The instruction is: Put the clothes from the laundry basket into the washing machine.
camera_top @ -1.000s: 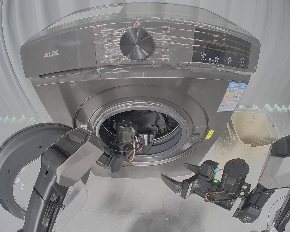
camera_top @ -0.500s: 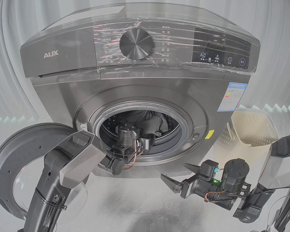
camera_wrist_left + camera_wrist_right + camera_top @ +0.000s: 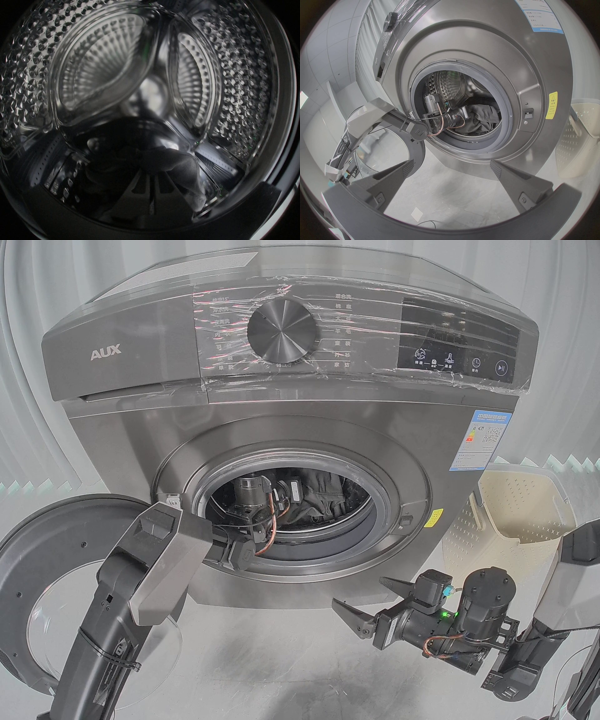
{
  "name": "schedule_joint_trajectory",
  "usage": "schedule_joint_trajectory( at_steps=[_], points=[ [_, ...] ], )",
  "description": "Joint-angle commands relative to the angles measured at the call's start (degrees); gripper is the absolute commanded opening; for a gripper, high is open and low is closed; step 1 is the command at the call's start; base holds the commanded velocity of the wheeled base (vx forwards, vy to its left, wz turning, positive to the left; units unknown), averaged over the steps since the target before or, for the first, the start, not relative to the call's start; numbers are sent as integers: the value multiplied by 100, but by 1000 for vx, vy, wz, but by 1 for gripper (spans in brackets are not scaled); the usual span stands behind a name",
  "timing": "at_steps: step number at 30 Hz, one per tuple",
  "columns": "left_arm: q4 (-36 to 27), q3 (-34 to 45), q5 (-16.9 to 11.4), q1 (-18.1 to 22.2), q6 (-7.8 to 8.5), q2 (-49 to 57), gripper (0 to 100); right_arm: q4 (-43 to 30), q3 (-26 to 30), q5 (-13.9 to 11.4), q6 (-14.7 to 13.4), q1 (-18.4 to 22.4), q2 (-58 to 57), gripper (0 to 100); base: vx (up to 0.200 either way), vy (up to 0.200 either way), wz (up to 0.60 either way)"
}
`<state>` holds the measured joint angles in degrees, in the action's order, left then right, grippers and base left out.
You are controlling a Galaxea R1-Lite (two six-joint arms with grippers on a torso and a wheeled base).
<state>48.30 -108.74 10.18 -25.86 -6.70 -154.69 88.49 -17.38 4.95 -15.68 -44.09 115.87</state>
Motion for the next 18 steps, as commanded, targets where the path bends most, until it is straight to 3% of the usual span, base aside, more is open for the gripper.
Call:
schedule_joint_trajectory(
  at_steps=[1, 11, 13, 18],
  points=[
    [-110, -585, 151, 195, -6, -396, 0, 1, -2, -3, -14, -3, -3, 100, 0, 0, 0],
    [-75, -585, 151, 213, 3, -448, 0, 1, -2, -3, -14, -3, -3, 100, 0, 0, 0],
    [-84, -585, 151, 169, -68, -413, 0, 1, -2, -3, -14, 6, -12, 100, 0, 0, 0],
    [-66, 90, 151, 46, -147, -44, 0, 1, -2, -3, -14, 6, -73, 100, 0, 0, 0]
  ],
)
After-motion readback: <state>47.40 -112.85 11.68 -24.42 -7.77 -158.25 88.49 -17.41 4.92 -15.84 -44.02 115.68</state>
